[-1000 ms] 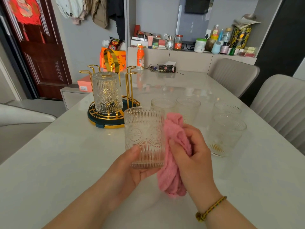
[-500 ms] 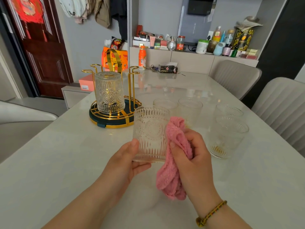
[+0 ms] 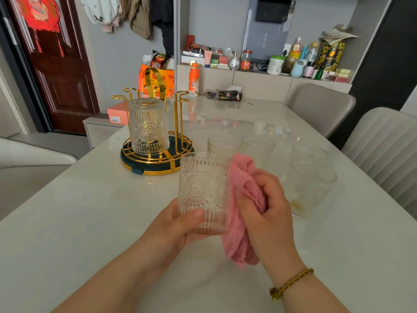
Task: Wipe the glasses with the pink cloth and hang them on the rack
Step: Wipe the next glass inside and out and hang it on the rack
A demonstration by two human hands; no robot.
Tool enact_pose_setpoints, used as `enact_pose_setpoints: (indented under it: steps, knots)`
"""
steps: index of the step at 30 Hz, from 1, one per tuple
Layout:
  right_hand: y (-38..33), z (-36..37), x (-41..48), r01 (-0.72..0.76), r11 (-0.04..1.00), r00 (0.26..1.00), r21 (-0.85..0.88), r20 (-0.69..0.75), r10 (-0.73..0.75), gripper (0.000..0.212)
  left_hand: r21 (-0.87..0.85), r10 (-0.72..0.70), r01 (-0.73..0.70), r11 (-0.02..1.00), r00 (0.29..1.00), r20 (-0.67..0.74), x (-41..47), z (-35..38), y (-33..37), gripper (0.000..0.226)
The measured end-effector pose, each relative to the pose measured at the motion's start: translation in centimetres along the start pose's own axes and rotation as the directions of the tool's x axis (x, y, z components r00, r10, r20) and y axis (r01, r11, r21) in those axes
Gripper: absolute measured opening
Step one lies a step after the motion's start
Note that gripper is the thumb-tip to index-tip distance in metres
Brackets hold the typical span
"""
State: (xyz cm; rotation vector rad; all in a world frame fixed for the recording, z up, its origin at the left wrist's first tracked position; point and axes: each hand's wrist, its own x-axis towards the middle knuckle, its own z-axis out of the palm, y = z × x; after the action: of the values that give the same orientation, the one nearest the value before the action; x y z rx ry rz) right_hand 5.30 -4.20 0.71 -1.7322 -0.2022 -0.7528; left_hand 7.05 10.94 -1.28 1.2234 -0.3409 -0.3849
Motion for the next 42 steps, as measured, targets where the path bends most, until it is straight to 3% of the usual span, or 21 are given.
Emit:
enact_pose_setpoints:
  steps: [3, 5, 8, 11, 15, 17, 19, 24, 26, 30, 34, 38, 42]
  knots:
    - [0.5, 0.5, -0.5, -0.055, 0.998, 0.993, -0.03, 0.105, 0.058, 0.009, -0.108, -0.006, -0.001, 0.994, 0.998, -0.059, 0.2, -0.5, 0.1, 0.103]
    - [0.4, 1.2, -1.2, 0.029, 0.998, 0.987, -0.061, 0.158, -0.019, 0.011, -0.136, -0.018, 0.004, 0.991, 0.994, -0.106, 0.5, -1.0, 0.0, 0.101]
    - [-0.1, 1.4, -1.5, 0.25, 0.954, 0.956, -0.167, 0.197, -0.216, 0.014, -0.014, -0.015, 0.014, 1.0, 0.996, -0.087, 0.5, -0.9, 0.2, 0.09]
    - [-0.5, 0.9, -0.9, 0.317, 0.929, 0.948, -0.191, 0.097, -0.304, 0.017, 0.046, -0.011, 0.012, 0.999, 1.0, -0.008, 0.2, -0.3, 0.1, 0.101]
    - [-0.3, 0.6, -0.5, 0.117, 0.992, 0.993, -0.047, -0.008, -0.117, 0.005, -0.025, -0.001, 0.002, 1.0, 0.999, 0.038, 0.0, 0.0, 0.3, 0.107]
    - [0.3, 0.7, -0.5, -0.041, 0.999, 0.999, 0.015, 0.023, 0.041, 0.007, -0.094, -0.008, 0.01, 0.996, 1.0, 0.011, 0.1, -0.1, 0.2, 0.108]
    - [0.4, 0.8, -0.7, -0.096, 0.995, 0.994, 0.009, 0.057, 0.096, 0.009, -0.145, -0.014, 0.008, 0.989, 0.999, -0.042, 0.3, -0.3, 0.1, 0.11]
    - [-0.8, 1.1, -1.2, 0.232, 0.96, 0.968, -0.158, 0.13, -0.213, 0.012, -0.047, 0.004, -0.008, 0.999, 0.997, -0.079, 0.4, -0.5, 0.1, 0.114]
    - [-1.0, 0.8, -1.0, 0.259, 0.949, 0.965, -0.177, 0.078, -0.249, 0.013, 0.004, -0.004, 0.004, 1.0, 0.999, -0.042, 0.2, -0.2, 0.1, 0.115]
    - [-0.9, 0.2, -0.3, 0.005, 1.0, 0.999, -0.025, -0.047, -0.006, 0.009, -0.025, 0.0, 0.001, 1.0, 1.0, 0.017, -0.1, 0.2, 0.2, 0.11]
    - [-0.2, 0.7, -0.6, -0.29, 0.946, 0.957, 0.146, 0.037, 0.288, 0.015, -0.105, 0.014, -0.014, 0.994, 1.0, -0.006, 0.0, 0.0, 0.4, 0.089]
    - [-0.5, 0.7, -0.8, -0.314, 0.925, 0.949, 0.211, 0.061, 0.309, 0.019, -0.044, -0.001, 0.0, 0.999, 0.999, -0.038, 0.1, -0.5, 0.3, 0.061]
    - [-0.6, 0.7, -0.9, -0.274, 0.942, 0.962, 0.196, 0.069, 0.265, 0.011, 0.058, 0.014, -0.01, 0.998, 0.998, -0.058, -0.1, -0.3, 0.4, 0.085]
